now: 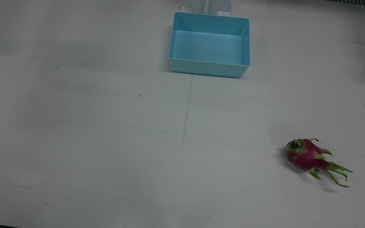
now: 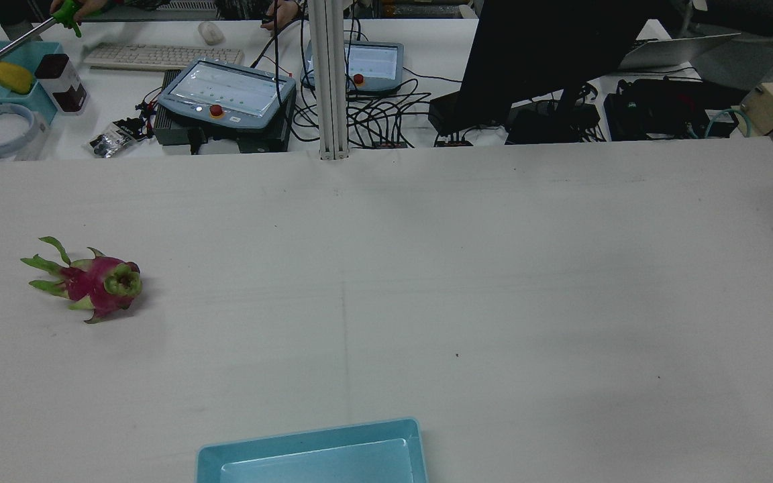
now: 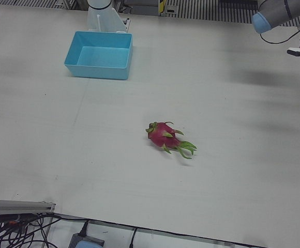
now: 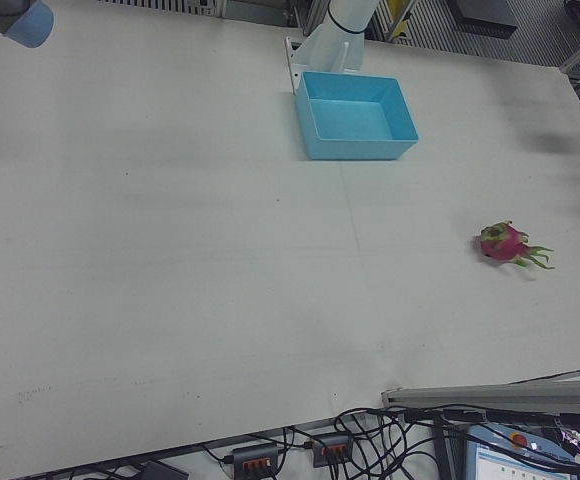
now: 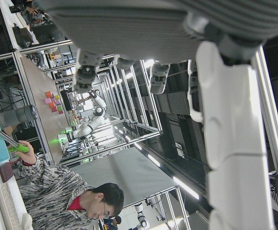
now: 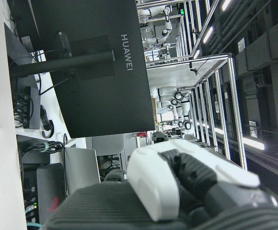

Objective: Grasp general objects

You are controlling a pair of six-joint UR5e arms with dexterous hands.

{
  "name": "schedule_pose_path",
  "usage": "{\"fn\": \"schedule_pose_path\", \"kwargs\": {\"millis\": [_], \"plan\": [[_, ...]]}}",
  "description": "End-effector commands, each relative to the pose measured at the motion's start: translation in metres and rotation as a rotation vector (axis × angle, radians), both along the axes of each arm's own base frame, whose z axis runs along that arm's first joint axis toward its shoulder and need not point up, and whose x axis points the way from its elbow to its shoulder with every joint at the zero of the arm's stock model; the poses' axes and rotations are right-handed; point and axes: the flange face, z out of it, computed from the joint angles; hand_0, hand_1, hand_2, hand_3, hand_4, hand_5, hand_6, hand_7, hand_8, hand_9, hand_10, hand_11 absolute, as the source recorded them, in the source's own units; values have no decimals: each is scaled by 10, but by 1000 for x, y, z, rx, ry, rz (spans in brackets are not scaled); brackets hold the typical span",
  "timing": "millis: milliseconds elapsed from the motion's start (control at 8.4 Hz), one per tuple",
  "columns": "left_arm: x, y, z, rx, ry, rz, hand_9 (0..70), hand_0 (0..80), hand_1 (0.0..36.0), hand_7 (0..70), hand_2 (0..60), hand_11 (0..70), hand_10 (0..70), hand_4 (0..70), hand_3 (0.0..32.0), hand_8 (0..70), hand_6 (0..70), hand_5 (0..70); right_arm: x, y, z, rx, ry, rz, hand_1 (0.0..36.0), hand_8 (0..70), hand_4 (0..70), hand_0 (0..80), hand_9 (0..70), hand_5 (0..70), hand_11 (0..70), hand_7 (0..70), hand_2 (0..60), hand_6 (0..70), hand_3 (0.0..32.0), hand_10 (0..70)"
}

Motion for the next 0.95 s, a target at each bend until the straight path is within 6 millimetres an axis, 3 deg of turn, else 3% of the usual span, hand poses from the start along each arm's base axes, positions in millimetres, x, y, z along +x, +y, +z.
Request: {"fn": "schedule_pose_path", "kwargs": {"millis": [0,476,833], "plan": [[0,2,2,-5,0,1,20,505,72,170,0,11,0,76,190,0,36,700,0,0,0,0,0,-1,0,0,0,0,0,0,0,0,0,0,0,0],[1,-2,-6,9,-6,2,19,517,116,167,0,15,0,81,190,0,42,700,0,0,0,0,0,-1,0,0,0,0,0,0,0,0,0,0,0,0],[5,-5,-9,19,-8,12,18,524,118,164,0,4,0,80,204,0,38,700,-1,0,0,0,0,-2,0,0,0,0,0,0,0,0,0,0,0,0]]}}
